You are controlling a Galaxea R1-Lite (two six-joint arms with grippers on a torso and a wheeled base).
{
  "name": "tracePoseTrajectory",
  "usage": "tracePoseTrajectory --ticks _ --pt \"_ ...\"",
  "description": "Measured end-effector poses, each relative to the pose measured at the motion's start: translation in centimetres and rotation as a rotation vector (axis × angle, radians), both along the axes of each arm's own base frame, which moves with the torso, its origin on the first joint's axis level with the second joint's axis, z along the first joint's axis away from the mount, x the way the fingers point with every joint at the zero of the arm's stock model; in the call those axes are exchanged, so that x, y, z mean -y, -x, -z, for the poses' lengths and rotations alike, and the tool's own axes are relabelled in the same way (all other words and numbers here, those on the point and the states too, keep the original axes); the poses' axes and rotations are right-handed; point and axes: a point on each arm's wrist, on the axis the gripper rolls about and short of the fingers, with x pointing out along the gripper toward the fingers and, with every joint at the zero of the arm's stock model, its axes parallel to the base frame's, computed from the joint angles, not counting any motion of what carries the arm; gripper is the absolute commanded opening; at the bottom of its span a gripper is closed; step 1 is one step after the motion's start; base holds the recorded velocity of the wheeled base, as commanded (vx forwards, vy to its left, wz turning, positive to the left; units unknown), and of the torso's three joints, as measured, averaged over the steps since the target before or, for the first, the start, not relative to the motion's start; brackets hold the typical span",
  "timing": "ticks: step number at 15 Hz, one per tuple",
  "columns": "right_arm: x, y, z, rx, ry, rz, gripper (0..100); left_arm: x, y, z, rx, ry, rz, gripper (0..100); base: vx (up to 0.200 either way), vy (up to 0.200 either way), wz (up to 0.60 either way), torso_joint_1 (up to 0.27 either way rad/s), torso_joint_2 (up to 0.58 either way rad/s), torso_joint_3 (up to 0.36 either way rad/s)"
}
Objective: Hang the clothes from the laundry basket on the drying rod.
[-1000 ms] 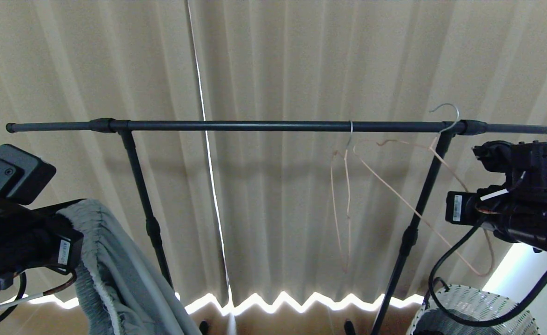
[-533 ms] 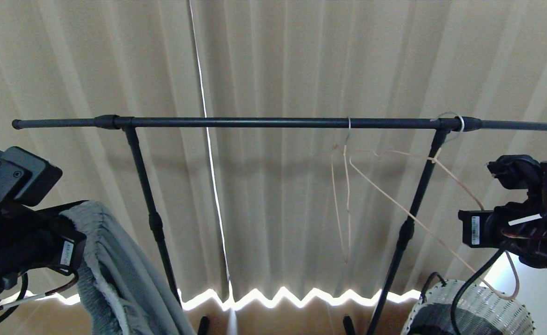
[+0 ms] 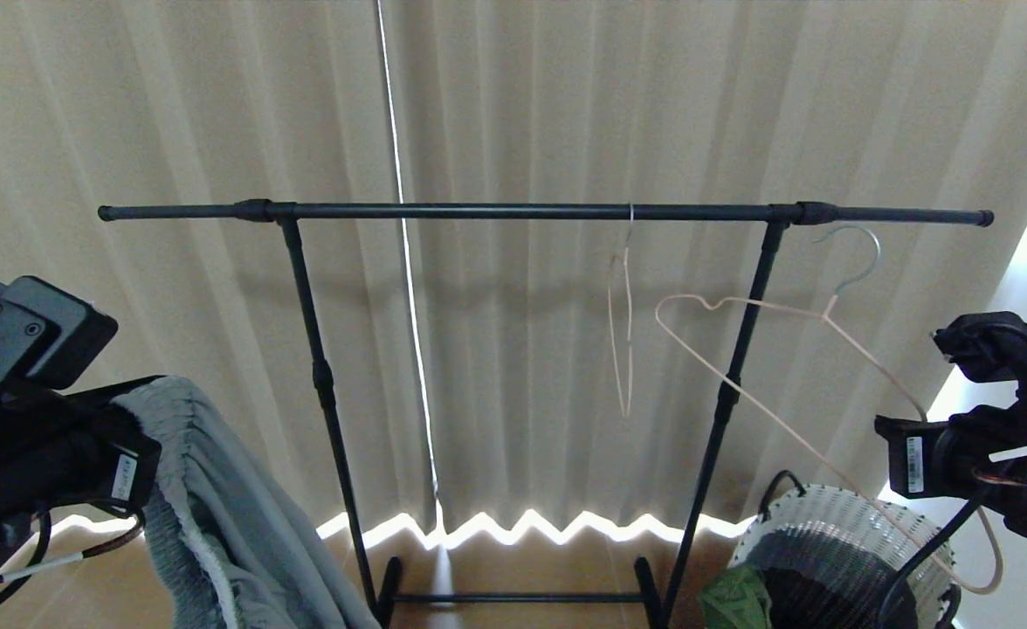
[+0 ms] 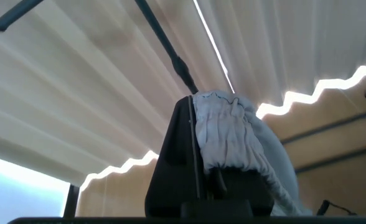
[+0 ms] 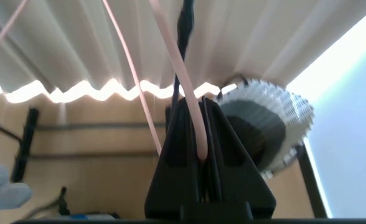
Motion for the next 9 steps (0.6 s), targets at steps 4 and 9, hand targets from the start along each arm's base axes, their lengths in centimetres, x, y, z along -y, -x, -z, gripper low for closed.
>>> tracePoseTrajectory --ticks 4,9 --pt "0.2 1.0 0.0 0.01 0.021 -0.017 0 0.0 0.0 0.0 -0.002 -0.002 0.001 0 -0.1 0.0 0.0 0.004 0.0 -0.001" --pt "-0.3 3.2 -0.7 0.062 0.025 -0.098 0 0.1 0.1 0.5 -0.02 -0.004 0.007 0 0.0 0.0 0.0 0.0 0.0 0.0"
